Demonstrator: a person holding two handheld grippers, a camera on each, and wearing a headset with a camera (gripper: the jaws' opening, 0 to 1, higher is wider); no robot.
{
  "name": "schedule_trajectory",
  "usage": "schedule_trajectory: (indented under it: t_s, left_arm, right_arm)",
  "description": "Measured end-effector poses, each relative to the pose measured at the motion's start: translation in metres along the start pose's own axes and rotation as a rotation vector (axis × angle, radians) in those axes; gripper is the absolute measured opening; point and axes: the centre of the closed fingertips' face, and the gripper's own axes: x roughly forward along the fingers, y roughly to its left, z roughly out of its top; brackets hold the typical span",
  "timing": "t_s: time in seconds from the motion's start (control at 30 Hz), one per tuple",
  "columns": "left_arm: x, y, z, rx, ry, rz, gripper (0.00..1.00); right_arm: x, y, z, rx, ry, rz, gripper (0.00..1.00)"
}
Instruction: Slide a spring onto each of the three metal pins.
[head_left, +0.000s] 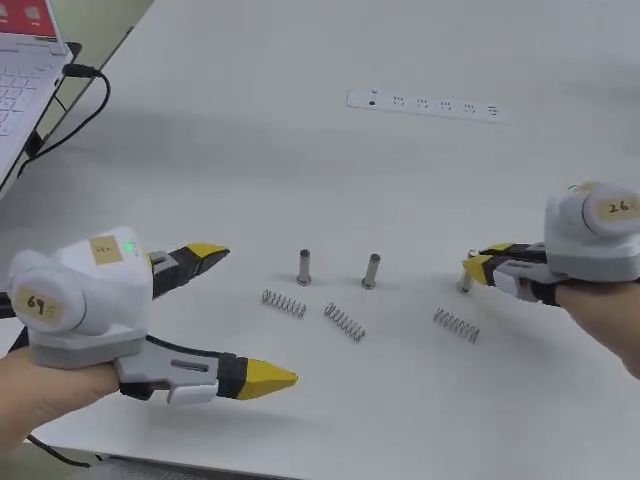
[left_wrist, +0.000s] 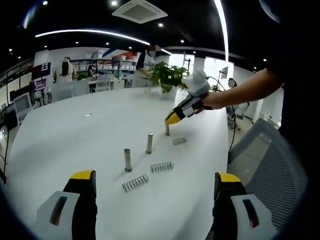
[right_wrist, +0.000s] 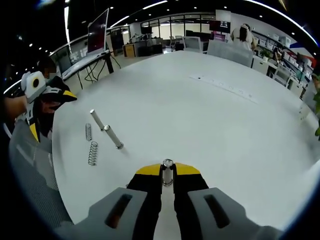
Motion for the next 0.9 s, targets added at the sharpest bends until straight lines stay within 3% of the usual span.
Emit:
schedule_trajectory:
  t_s: [0.43,0.9]
  left_arm:
    - [0.0001,-0.0007,-0.0017,0.000,0.006,-0.002,0.95]
    - [0.0012,-0.0017,-0.0003,0.001,0.003,-0.007,0.95]
  right_arm:
    - [-0.0064,0.0043,-0.0032,-0.071,-0.004,0.007,0.06]
    - [-0.0082,0.0053,-0.0065,-0.110,0.026,0.003,0.06]
